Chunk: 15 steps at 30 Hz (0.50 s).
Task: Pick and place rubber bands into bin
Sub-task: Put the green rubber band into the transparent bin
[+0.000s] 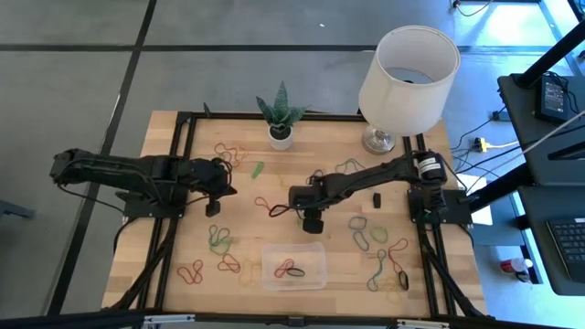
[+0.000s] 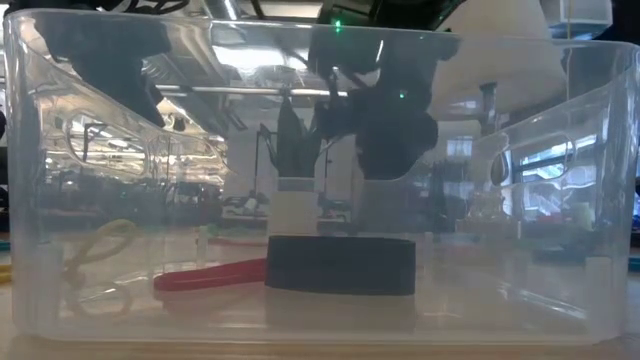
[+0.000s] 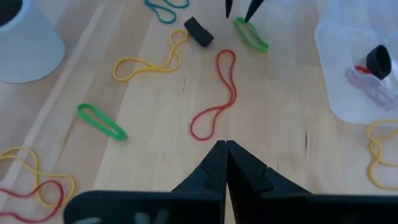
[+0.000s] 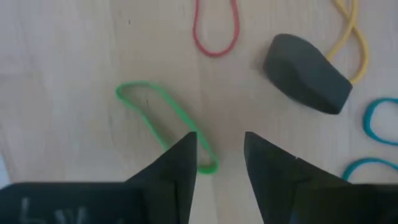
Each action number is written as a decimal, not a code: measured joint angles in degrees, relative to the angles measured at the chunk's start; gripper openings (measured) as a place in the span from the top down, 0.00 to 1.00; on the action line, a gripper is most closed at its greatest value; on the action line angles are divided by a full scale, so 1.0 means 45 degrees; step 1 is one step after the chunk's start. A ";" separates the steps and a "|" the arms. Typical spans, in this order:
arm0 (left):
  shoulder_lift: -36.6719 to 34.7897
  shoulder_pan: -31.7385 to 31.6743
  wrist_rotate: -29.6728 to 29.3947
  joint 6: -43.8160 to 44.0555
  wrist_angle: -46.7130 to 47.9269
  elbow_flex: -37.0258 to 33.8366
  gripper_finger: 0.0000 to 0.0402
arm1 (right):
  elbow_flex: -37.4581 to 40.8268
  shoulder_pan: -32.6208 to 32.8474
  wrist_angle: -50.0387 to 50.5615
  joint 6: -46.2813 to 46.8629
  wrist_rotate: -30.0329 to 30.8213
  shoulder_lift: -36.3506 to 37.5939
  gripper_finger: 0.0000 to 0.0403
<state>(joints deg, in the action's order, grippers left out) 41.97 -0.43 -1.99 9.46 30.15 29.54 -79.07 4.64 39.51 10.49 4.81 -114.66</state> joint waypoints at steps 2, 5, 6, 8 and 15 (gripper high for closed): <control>0.0001 0.0000 0.0010 -0.0149 0.0058 0.0000 1.00 | 0.0000 -0.0010 -0.0013 -0.0243 -0.0010 -0.0072 0.65; 0.0001 0.0000 0.0012 -0.0347 0.0052 0.0000 1.00 | 0.0005 -0.0010 -0.0015 -0.0731 -0.0340 -0.0072 0.65; 0.0001 0.0000 0.0012 -0.0380 0.0042 0.0000 1.00 | 0.0005 -0.0010 -0.0012 -0.0771 -0.0421 -0.0072 0.66; 0.0001 0.0000 0.0012 -0.0385 0.0024 0.0000 1.00 | 0.0005 -0.0005 0.0008 -0.0774 -0.0431 -0.0072 0.67; 0.0001 0.0000 0.0012 -0.0385 0.0014 0.0000 1.00 | 0.0146 -0.0005 -0.0145 -0.0770 -0.0430 -0.0252 0.72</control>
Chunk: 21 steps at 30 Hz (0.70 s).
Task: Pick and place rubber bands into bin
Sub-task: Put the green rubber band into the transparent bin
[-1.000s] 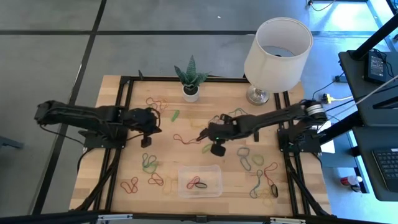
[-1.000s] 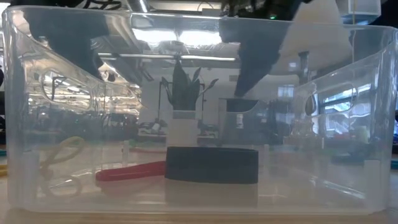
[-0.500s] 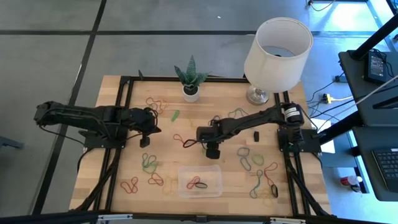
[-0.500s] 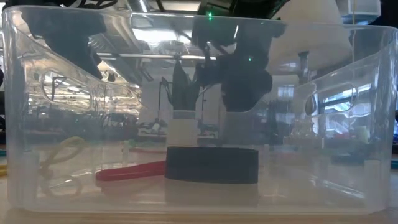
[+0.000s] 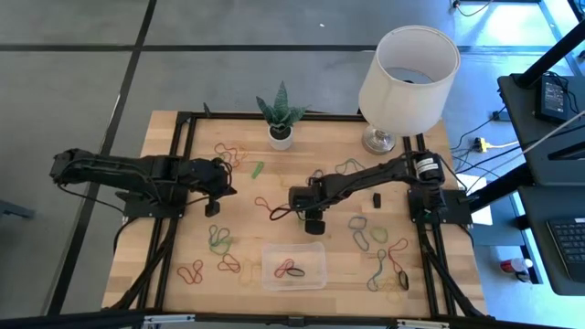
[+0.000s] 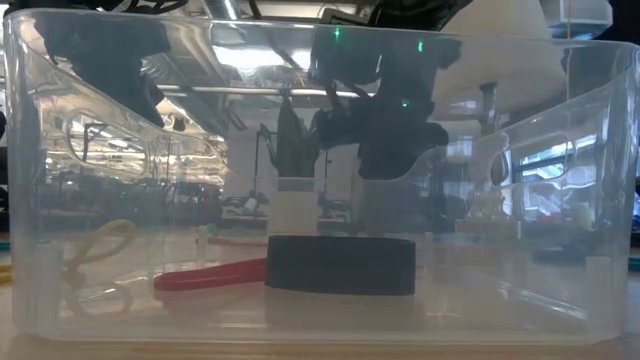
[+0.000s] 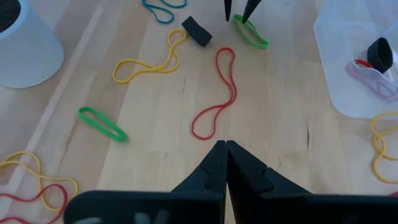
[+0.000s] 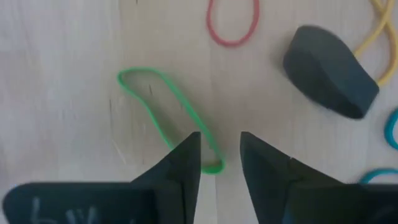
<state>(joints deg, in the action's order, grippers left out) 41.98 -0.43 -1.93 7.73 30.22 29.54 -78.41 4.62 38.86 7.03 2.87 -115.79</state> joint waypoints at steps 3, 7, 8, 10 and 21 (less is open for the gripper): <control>0.0000 0.0000 0.0004 0.0000 -0.0009 0.0000 1.00 | 0.0000 0.0000 -0.0013 -0.0123 -0.0004 -0.0298 0.73; 0.0000 0.0000 0.0009 0.0005 -0.0005 0.0000 1.00 | -0.0065 0.0005 -0.0070 -0.0200 -0.0015 -0.0703 0.76; 0.0000 0.0000 0.0014 0.0005 -0.0007 0.0000 1.00 | -0.0072 0.0005 -0.0022 -0.0236 -0.0084 -0.0776 0.78; 0.0000 0.0000 0.0014 0.0005 -0.0003 0.0000 1.00 | -0.0078 0.0025 0.0011 -0.0087 -0.0238 -0.0844 0.84; 0.0000 0.0000 0.0097 0.0550 0.0000 0.0000 1.00 | -0.0917 0.0512 0.1318 0.2765 0.0729 0.1603 0.99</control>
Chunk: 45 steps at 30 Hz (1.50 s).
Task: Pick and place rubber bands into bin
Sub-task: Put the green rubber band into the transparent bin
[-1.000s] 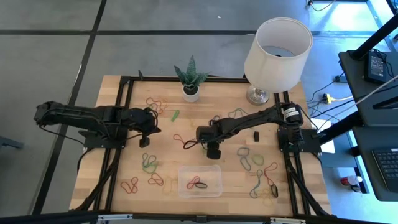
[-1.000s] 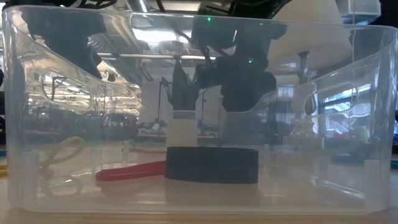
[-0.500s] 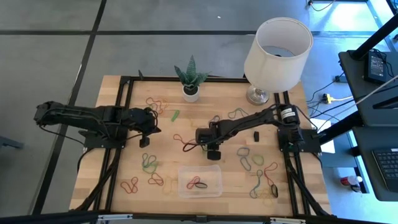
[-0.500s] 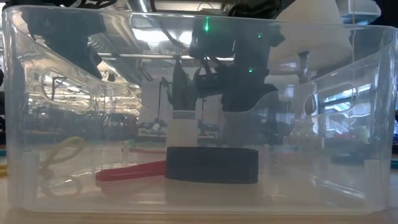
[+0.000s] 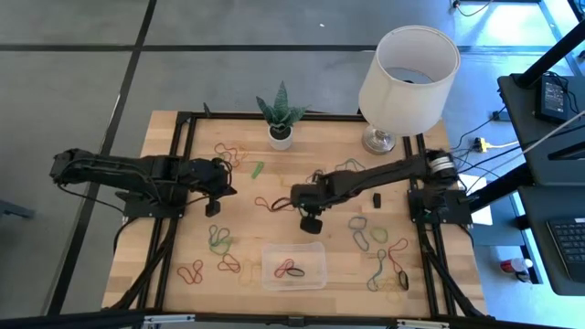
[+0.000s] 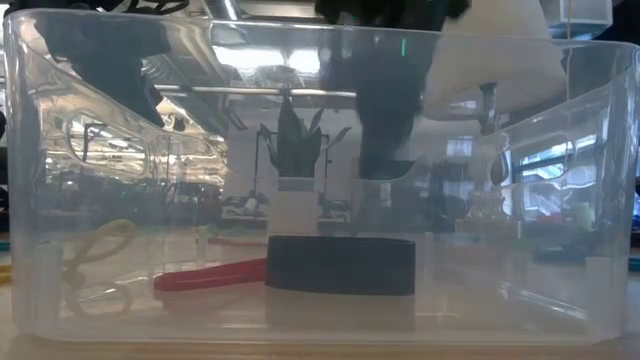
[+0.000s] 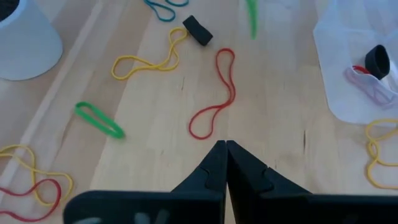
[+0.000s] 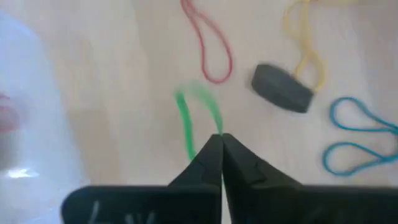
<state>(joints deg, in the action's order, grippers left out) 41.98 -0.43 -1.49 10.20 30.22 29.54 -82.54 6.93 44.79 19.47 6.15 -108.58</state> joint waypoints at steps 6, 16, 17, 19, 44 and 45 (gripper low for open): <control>0.0000 0.0000 0.0938 -0.0077 0.0007 0.0005 1.00 | -0.1459 0.1398 0.1623 0.1569 0.1321 0.1080 1.00; 0.0083 0.0523 0.0822 0.0683 0.0315 0.0287 1.00 | -0.3886 0.4199 0.2415 0.3701 0.2181 0.0156 1.00; 0.0184 0.0818 0.0664 0.0847 0.0406 0.0429 1.00 | -0.3902 0.4400 0.2349 0.3985 0.2170 -0.0001 1.00; 0.0390 0.1505 0.0169 0.1228 0.0805 0.0716 1.00 | -0.3908 0.4729 0.2132 0.4583 0.2172 -0.0276 1.00; 0.3823 0.7794 -0.2709 0.6919 0.0730 0.1608 1.00 | -0.3936 0.5239 0.0964 0.6890 0.0619 -0.3851 0.96; 0.3823 0.7865 -0.2785 0.6944 0.0681 0.1608 1.00 | -0.3936 0.5239 0.0983 0.6890 0.0617 -0.3851 0.94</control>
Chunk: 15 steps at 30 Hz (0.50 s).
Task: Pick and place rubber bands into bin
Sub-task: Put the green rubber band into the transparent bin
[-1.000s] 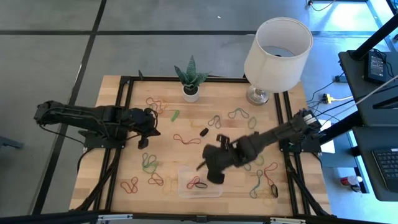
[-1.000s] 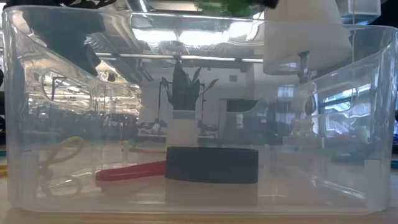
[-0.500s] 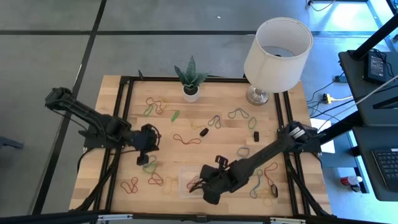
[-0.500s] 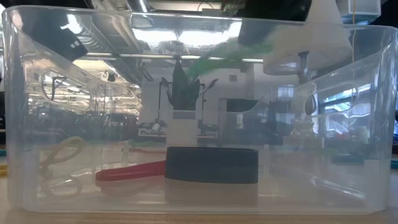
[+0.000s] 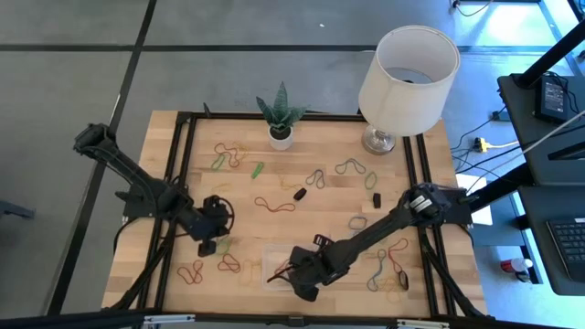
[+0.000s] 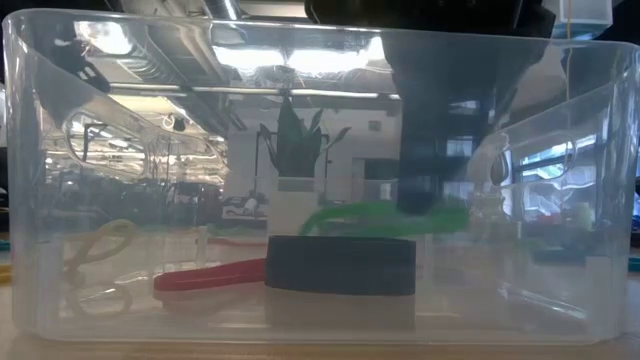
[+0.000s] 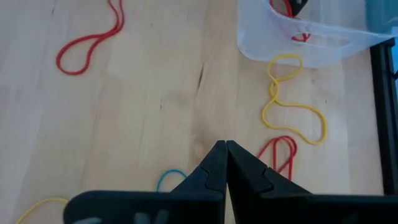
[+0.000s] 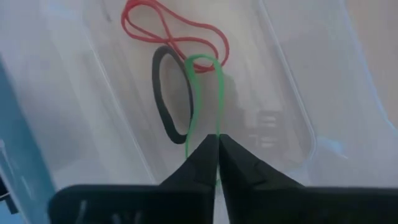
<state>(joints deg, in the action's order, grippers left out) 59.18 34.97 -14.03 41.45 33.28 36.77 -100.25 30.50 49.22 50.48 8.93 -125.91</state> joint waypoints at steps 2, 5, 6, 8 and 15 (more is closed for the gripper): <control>0.0000 0.0072 -0.0097 -0.0005 -0.0028 0.0000 1.00 | 0.0000 0.0000 -0.0002 0.0000 0.0000 0.0015 0.90; 0.0000 0.0086 -0.0110 -0.0001 -0.0069 0.0000 1.00 | 0.0000 0.0000 -0.0002 0.0000 -0.0005 0.0024 0.83; 0.0000 0.0086 -0.0110 -0.0005 -0.0073 0.0000 1.00 | 0.0000 0.0000 0.0003 -0.0005 -0.0005 0.0024 0.81; 0.0000 0.0086 -0.0110 -0.0005 -0.0073 0.0000 1.00 | 0.0000 0.0000 0.0003 -0.0005 -0.0005 0.0024 0.76; 0.0000 0.0081 -0.0110 -0.0030 -0.0090 0.0000 1.00 | -0.0005 -0.0019 0.0343 -0.0267 0.0019 0.0816 0.61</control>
<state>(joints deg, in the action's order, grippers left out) 59.18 35.33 -14.52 41.32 32.88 36.77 -100.27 30.41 50.76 49.28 9.02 -122.23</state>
